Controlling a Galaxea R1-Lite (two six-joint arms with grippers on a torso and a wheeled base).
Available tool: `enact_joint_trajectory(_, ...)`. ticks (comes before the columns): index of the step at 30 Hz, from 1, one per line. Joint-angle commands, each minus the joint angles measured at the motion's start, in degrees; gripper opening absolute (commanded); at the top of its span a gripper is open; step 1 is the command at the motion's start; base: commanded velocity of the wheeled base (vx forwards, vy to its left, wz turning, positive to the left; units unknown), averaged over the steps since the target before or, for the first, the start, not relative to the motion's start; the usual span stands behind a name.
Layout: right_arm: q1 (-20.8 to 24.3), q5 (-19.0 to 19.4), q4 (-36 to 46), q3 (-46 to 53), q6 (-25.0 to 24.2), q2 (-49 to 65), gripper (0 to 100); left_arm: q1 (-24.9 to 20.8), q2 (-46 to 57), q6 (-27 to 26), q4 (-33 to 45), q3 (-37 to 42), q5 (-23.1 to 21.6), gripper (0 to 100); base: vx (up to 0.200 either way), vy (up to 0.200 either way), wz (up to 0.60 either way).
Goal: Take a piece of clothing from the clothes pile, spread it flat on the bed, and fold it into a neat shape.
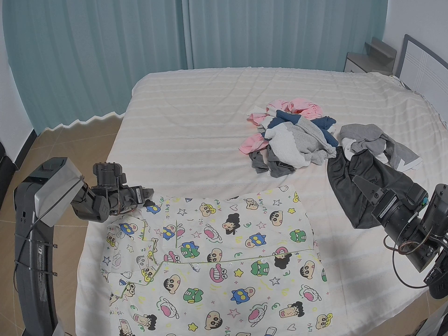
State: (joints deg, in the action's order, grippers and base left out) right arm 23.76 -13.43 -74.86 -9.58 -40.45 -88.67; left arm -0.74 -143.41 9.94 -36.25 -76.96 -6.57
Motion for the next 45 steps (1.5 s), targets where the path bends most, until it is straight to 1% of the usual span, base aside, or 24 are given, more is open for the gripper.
enact_joint_trajectory(1, 0.1, 0.0, 0.0, 0.0, 0.0, 0.5, 100, -0.2, -0.2, 0.8, 0.0, -0.3, 0.1, 0, 0.0, 0.0, 0.0)
enact_joint_trajectory(7, 0.1, 0.1, -0.1, 0.0, 0.0, 0.8, 100, 0.0, 0.1, 1.0, -0.1, 1.3, 0.0, 0, 0.0, 0.0, 0.0)
enact_joint_trajectory(11, 0.0, 0.0, -0.1, 0.0, -0.1, 0.7, 100, 0.1, 1.8, 2.0, -1.3, 4.0, 0.0, 0, 0.0, 0.0, 0.0)
enact_joint_trajectory(14, -0.1, 0.0, -0.2, -0.1, -0.3, 0.7, 100, 0.1, 5.4, 2.1, -5.0, 10.1, -0.5, 0, 0.0, 0.0, 0.0)
enact_joint_trajectory(15, -0.1, 0.0, -0.2, -0.1, -0.3, 0.7, 100, 0.1, 5.8, 2.0, -5.4, 10.8, -0.6, 0, 0.0, 0.0, 0.0)
enact_joint_trajectory(16, 0.0, 0.1, -0.2, -0.1, -0.3, 0.5, 100, 0.0, 7.5, 2.0, -8.3, 14.6, -0.8, 0, 0.0, 0.0, 0.0)
enact_joint_trajectory(20, 0.0, 0.1, -0.2, -0.1, -0.3, 0.5, 100, -0.5, 10.0, 1.8, -16.6, 21.9, -1.6, 0, 0.0, 0.0, 0.0)
enact_joint_trajectory(23, 0.1, 0.1, -0.2, -0.1, -0.3, 0.6, 100, -0.7, 11.0, 1.4, -21.4, 26.7, -1.8, 0, 0.0, 0.0, 0.0)
enact_joint_trajectory(25, 0.1, 0.1, -0.2, -0.1, -0.3, 0.6, 100, -0.9, 12.4, -0.2, -24.8, 31.9, -2.3, 0, 0.0, 0.0, 0.0)
enact_joint_trajectory(26, 0.1, 0.1, -0.2, -0.1, -0.3, 0.6, 100, -0.9, 12.4, -0.4, -25.0, 32.2, -2.4, 0, 0.0, 0.0, 0.0)
enact_joint_trajectory(27, 0.1, 0.1, -0.1, -0.1, -0.3, 0.6, 100, -0.9, 12.8, -1.8, -26.8, 35.7, -3.5, 0, 0.0, 0.0, 0.0)
enact_joint_trajectory(30, 0.1, 0.1, -0.1, -0.1, -0.4, 0.5, 100, -1.0, 13.2, -4.3, -31.0, 42.2, -5.7, 0, 0.0, 0.0, 0.0)
enact_joint_trajectory(35, 0.2, 0.1, -0.1, 0.0, -0.4, 0.4, 100, -2.3, 13.2, -4.5, -37.5, 49.8, -8.5, 0, 0.0, 0.0, 0.0)
enact_joint_trajectory(36, 0.5, 0.1, -0.1, 0.0, -0.5, 0.5, 100, -3.0, 13.2, -4.7, -39.4, 52.9, -10.1, 0, 0.0, 0.0, 0.0)
enact_joint_trajectory(39, 0.9, 0.1, -0.1, 0.0, -0.5, 0.4, 100, -4.4, 12.9, -5.4, -40.7, 56.9, -12.9, 0, 0.0, 0.0, 0.0)
enact_joint_trajectory(45, 0.9, 0.1, -0.1, 0.1, -0.5, 0.3, 100, -7.0, 12.4, -5.6, -40.8, 60.0, -14.8, 0, 0.0, 0.0, 0.0)
